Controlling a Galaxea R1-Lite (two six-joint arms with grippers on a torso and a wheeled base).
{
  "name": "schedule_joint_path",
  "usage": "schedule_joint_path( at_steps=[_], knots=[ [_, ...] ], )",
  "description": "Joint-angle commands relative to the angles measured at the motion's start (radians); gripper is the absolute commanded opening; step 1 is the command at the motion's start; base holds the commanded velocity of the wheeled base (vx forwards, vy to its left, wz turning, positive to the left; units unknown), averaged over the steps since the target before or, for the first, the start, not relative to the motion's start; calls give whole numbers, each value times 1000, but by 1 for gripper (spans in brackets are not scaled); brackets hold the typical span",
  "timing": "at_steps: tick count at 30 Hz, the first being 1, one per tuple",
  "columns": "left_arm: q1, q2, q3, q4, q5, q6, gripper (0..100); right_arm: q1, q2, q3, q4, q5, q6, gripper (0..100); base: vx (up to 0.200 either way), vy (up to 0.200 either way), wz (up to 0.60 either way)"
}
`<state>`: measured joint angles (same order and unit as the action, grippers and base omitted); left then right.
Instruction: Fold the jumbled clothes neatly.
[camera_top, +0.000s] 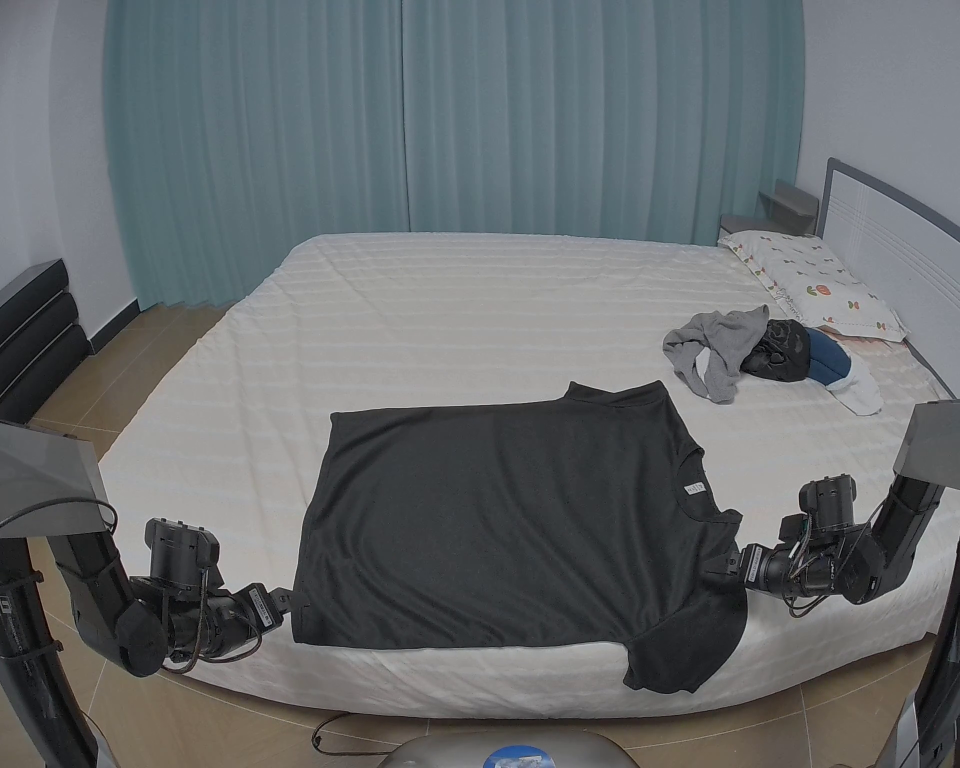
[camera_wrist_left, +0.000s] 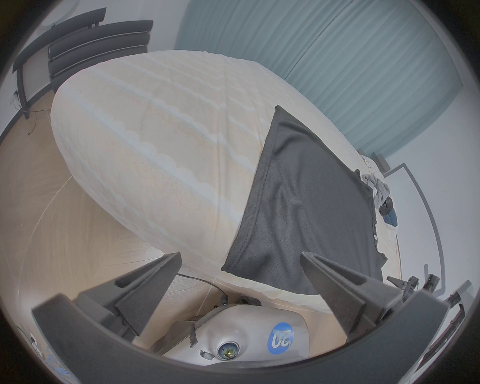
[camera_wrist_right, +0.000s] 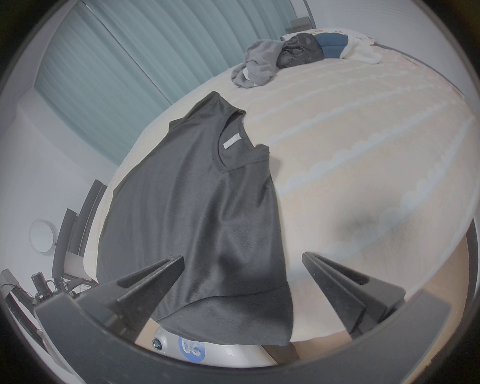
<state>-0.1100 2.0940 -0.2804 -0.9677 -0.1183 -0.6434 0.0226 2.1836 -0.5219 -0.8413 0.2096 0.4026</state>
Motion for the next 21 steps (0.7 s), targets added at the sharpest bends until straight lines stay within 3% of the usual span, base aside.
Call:
schedule_joint_path(
  at_steps=[1,2,3,21],
  knots=[
    [3,4,-2,0,0,-1,100,-10,53,2,-16,7,-1,100,0,0,0],
    [3,6,-2,0,0,-1,100,-9,56,3,-21,7,-1,100,0,0,0],
    [3,6,-2,0,0,-1,100,-10,61,3,-25,5,-2,0,0,0,0],
    [1,6,0,6,0,-1,100,-39,5,60,-24,-10,4,0,0,0,0]
  ],
)
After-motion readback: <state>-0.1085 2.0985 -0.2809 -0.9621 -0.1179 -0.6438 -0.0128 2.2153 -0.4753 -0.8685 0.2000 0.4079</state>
